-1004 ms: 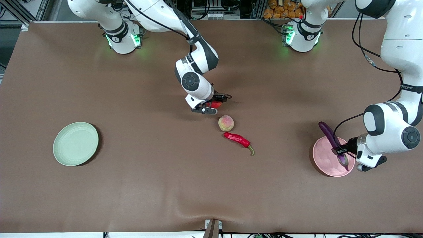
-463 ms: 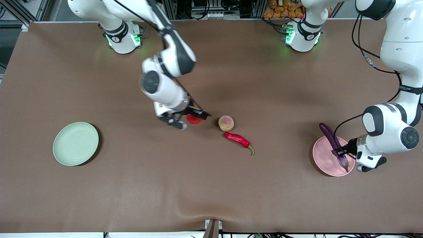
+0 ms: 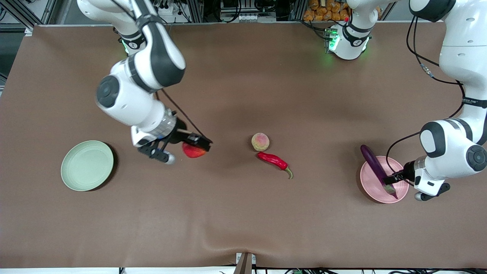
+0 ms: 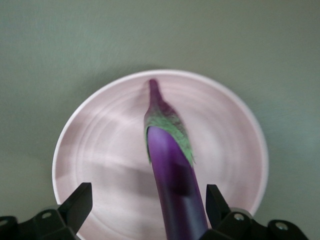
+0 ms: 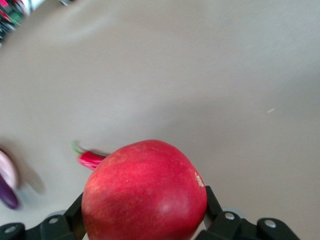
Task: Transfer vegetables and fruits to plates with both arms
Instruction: 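Set the apple on the green plate while the left gripper grasps the chili, then reach the right gripper to the peach while the left gripper carries the chili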
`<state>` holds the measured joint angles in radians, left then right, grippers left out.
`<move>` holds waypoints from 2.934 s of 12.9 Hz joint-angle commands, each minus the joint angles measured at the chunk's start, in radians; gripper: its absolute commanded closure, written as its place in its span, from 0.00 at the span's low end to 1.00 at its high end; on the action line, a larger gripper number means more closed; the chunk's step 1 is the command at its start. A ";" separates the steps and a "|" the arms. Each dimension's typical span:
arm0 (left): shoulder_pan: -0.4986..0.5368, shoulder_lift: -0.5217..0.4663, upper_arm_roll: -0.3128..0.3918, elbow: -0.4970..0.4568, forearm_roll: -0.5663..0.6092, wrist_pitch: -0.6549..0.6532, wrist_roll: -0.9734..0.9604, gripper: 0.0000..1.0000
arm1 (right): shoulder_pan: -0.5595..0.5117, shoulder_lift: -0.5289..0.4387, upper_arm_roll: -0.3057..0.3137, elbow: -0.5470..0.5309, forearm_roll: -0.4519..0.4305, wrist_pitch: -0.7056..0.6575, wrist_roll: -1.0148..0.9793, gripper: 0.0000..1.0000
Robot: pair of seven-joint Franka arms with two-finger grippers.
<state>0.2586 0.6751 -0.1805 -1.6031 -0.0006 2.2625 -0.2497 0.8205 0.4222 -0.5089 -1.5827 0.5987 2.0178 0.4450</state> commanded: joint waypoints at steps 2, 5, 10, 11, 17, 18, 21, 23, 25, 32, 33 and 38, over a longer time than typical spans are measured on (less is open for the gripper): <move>-0.070 -0.058 -0.029 0.017 -0.024 -0.044 -0.141 0.00 | -0.186 0.039 0.006 0.004 -0.028 -0.068 -0.375 1.00; -0.180 -0.039 -0.068 0.049 -0.022 -0.044 -0.455 0.00 | -0.383 0.059 0.006 -0.054 -0.078 -0.070 -0.656 1.00; -0.409 0.032 -0.068 0.112 -0.071 -0.012 -1.013 0.00 | -0.644 0.182 0.007 -0.051 -0.120 -0.064 -1.059 1.00; -0.441 0.040 -0.068 0.111 -0.073 0.018 -1.080 0.00 | -0.685 0.217 0.007 -0.043 -0.120 -0.059 -1.127 1.00; -0.551 0.096 -0.057 0.075 -0.062 0.193 -1.529 0.00 | -0.779 0.325 0.013 -0.028 -0.115 0.037 -1.247 1.00; -0.577 0.107 -0.054 0.074 -0.062 0.200 -1.571 0.00 | -0.781 0.325 0.013 -0.025 -0.115 0.067 -1.252 1.00; -0.622 0.104 -0.027 0.026 -0.046 0.197 -1.625 0.00 | -0.767 0.322 0.015 -0.003 -0.112 0.082 -1.296 0.00; -0.627 0.093 -0.027 -0.018 -0.013 0.189 -1.628 0.00 | -0.735 0.311 0.013 0.019 -0.115 0.070 -1.290 0.00; -0.630 0.095 -0.027 -0.031 0.001 0.190 -1.629 0.00 | -0.690 0.308 0.012 0.071 -0.117 -0.018 -1.289 0.00; -0.621 0.095 -0.028 -0.028 0.139 0.190 -1.556 1.00 | -0.388 0.280 0.020 0.124 -0.042 -0.264 -0.879 0.00; -0.601 0.087 -0.028 -0.018 0.140 0.190 -1.539 1.00 | -0.348 0.274 0.021 0.122 -0.021 -0.269 -0.785 0.00; -0.391 0.025 -0.033 0.012 0.140 0.067 -1.135 1.00 | -0.135 0.271 0.020 0.098 0.050 -0.240 -0.398 0.00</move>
<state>-0.2106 0.7461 -0.2007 -1.5909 0.1205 2.3997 -1.5117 0.6290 0.7288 -0.4815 -1.4409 0.6226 1.7621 -0.0575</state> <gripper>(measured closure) 0.670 0.000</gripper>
